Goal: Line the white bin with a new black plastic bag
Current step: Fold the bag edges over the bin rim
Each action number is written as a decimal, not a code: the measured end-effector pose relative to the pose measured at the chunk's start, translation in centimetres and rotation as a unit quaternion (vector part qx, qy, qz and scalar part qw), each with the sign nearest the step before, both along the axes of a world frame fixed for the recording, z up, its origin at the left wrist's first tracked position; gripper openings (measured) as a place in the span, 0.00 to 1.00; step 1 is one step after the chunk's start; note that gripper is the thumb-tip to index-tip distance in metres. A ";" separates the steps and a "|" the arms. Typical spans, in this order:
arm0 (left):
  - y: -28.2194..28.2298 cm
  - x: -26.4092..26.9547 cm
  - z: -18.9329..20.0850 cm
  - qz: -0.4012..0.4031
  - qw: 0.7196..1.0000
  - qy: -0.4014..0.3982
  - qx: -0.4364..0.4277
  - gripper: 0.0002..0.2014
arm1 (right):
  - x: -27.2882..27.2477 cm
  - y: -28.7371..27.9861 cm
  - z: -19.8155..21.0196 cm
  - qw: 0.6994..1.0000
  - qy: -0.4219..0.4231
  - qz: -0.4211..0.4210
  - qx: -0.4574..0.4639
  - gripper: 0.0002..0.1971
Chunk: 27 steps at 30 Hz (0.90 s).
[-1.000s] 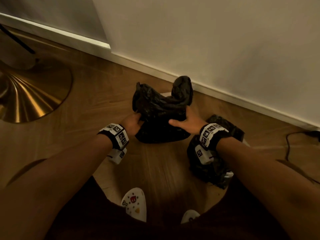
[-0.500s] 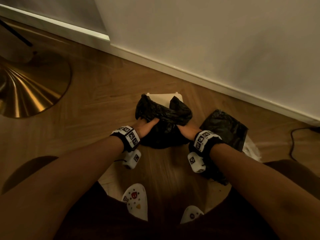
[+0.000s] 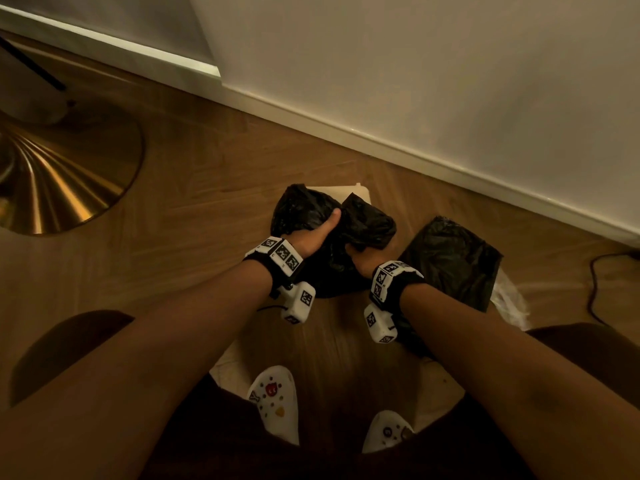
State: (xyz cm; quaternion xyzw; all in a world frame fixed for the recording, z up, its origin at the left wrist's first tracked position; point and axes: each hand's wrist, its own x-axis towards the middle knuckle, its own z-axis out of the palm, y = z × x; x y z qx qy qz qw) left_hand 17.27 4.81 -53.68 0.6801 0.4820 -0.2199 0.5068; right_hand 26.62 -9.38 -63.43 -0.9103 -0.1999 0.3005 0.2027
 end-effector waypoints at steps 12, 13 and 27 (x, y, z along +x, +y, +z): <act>1.1 0.1 -4.3 -0.062 0.974 0.116 0.185 0.66 | 2.8 -1.4 7.1 0.955 0.283 -0.065 0.060 0.58; 1.0 -0.1 -3.9 -0.071 0.972 0.107 0.195 0.60 | 2.5 -1.0 7.0 0.962 0.252 -0.089 0.050 0.57; 1.2 -2.0 -4.4 -0.241 0.919 -0.032 0.312 0.48 | 2.0 1.1 6.4 0.986 -0.070 0.053 -0.138 0.28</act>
